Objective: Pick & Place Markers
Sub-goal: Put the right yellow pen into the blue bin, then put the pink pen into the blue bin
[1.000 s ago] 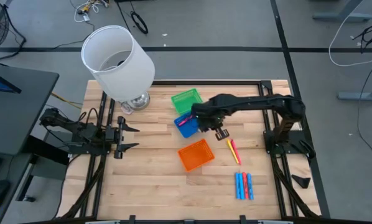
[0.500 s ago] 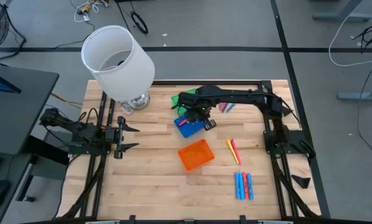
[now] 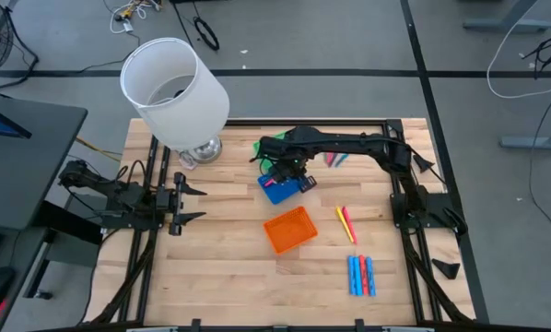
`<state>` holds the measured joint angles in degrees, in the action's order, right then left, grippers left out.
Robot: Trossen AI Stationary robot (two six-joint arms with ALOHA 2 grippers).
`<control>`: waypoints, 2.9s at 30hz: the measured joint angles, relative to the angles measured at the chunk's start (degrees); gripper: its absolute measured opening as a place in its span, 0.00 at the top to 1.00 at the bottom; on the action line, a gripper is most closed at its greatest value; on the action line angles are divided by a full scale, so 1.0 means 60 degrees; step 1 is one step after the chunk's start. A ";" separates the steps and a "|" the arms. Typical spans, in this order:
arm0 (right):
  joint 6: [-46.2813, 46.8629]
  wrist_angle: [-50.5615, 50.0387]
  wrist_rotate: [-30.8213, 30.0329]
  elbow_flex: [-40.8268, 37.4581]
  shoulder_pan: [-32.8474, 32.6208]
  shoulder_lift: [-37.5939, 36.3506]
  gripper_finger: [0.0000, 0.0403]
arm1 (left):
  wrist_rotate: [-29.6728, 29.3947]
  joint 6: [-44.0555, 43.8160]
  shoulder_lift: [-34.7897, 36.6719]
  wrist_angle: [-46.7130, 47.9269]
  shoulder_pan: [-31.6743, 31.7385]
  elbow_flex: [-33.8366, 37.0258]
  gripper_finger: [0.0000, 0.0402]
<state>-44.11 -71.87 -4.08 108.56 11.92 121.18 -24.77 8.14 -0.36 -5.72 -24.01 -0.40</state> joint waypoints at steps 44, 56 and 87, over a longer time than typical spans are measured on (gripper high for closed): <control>0.0089 0.0734 -0.1155 -0.0020 -0.0400 0.1071 0.65 | 0.0000 0.0001 0.0003 -0.0002 -0.0001 0.0000 0.32; 0.2064 0.0831 -0.1166 0.0259 -0.0327 0.0428 0.62 | 0.0000 0.0000 0.0000 -0.0002 0.0000 -0.0004 0.32; 1.4847 0.1001 -0.0590 0.0272 0.0322 -0.0670 0.63 | 0.0000 0.0000 0.0001 -0.0002 -0.0002 -0.0001 0.32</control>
<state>44.98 -65.87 -7.62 110.20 13.85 117.16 -24.77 8.14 -0.36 -5.74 -24.02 -0.41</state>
